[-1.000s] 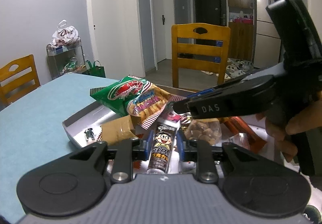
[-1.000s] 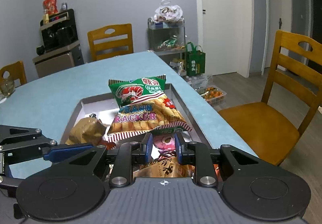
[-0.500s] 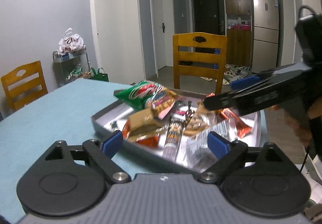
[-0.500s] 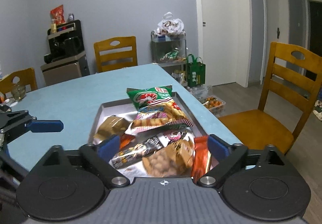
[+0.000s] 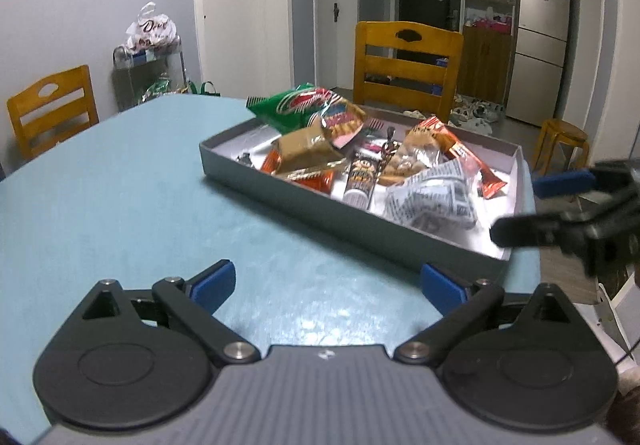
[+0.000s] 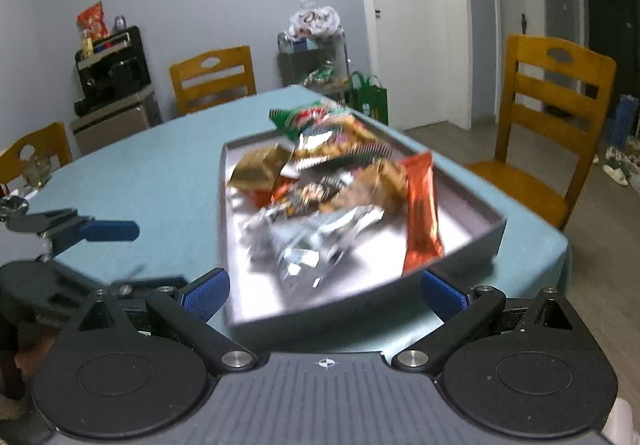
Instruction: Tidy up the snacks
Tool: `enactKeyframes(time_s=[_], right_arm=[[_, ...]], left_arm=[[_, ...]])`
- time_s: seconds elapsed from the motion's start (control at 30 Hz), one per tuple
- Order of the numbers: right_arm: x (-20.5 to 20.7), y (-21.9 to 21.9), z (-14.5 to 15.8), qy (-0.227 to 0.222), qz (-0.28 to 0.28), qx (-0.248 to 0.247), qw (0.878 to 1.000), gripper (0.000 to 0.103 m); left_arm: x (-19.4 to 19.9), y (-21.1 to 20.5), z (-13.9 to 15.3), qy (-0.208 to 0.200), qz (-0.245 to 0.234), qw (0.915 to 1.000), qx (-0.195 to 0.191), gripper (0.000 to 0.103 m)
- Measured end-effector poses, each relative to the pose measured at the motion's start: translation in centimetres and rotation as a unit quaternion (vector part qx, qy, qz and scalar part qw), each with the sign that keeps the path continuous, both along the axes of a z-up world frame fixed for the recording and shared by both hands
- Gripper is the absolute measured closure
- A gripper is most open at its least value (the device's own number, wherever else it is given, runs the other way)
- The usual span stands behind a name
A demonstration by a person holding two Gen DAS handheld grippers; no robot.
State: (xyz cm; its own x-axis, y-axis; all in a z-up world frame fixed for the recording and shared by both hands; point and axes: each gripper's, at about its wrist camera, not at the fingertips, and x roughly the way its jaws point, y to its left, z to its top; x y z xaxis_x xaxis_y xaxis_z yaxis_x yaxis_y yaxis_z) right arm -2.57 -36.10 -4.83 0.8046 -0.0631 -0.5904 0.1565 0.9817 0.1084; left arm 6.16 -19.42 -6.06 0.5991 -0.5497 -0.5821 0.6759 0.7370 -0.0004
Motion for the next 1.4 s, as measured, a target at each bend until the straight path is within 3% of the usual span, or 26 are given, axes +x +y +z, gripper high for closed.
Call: enactKeyframes(time_s=[0.17,1.4], right_arm=[[-0.5,2.1,-0.8,0.003,0.007,-0.026,1.0,0.0],[0.1,2.0,-2.2,0.029,0.01,-0.016,0.999,0.0]], left_arm=[[0.1,-0.3,-0.8,0.01,0.001,0.9999,0.011,0.003],[0.2,-0.8,-1.4,0.017,0.001,0.9996,0.023,0.003]])
